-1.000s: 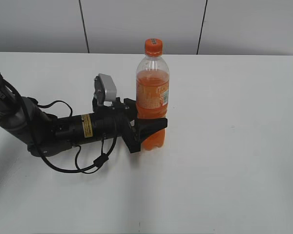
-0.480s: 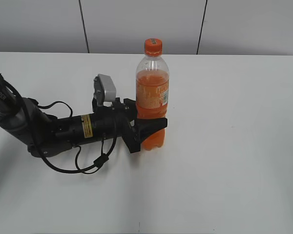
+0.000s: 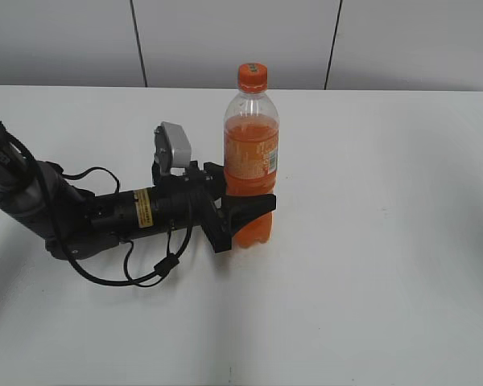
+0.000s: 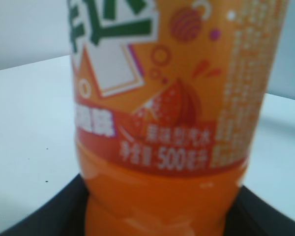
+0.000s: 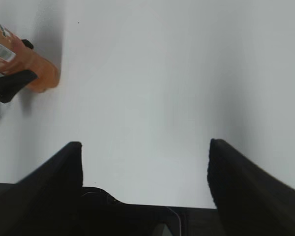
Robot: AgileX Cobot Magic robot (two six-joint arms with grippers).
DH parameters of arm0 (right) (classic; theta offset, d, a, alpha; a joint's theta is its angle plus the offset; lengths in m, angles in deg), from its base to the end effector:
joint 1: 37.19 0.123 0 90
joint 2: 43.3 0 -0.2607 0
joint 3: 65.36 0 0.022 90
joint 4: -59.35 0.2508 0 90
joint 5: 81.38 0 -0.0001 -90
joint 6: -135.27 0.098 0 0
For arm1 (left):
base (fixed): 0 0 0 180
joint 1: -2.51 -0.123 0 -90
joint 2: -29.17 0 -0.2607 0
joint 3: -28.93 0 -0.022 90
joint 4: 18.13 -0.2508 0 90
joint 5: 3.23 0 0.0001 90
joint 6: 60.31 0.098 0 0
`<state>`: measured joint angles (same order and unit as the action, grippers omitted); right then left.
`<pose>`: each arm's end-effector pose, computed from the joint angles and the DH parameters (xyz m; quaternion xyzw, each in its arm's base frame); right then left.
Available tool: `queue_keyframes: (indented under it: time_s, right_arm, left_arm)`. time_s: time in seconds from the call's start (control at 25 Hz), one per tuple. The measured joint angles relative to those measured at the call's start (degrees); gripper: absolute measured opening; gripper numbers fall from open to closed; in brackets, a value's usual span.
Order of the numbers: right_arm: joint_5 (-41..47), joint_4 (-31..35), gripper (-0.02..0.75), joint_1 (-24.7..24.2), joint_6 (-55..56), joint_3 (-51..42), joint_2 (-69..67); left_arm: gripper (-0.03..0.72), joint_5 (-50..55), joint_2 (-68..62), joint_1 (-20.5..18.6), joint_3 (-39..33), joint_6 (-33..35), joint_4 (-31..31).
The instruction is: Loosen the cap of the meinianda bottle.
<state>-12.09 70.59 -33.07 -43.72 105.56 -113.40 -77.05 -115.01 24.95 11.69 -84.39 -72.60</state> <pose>0.2025 0.0325 0.3550 -0.0176 0.9576 0.1096 0.2657 0.3153 -0.2130 0.0363 0.3966 0.6212 -0.4483 0.5058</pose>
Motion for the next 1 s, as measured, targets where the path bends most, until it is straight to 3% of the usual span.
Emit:
queue_keyframes:
  time_s: [0.6,1.0]
  right_arm:
    - [0.4,6.2,0.591,1.1,1.2,14.6,-22.8]
    - [0.4,2.6,0.591,16.9,4.5,31.2,-34.1]
  left_arm:
    - [0.398,0.0,0.0,0.0,0.0,0.2,-0.1]
    - [0.398,-0.1,-0.4,0.1,0.0,3.2,-0.6]
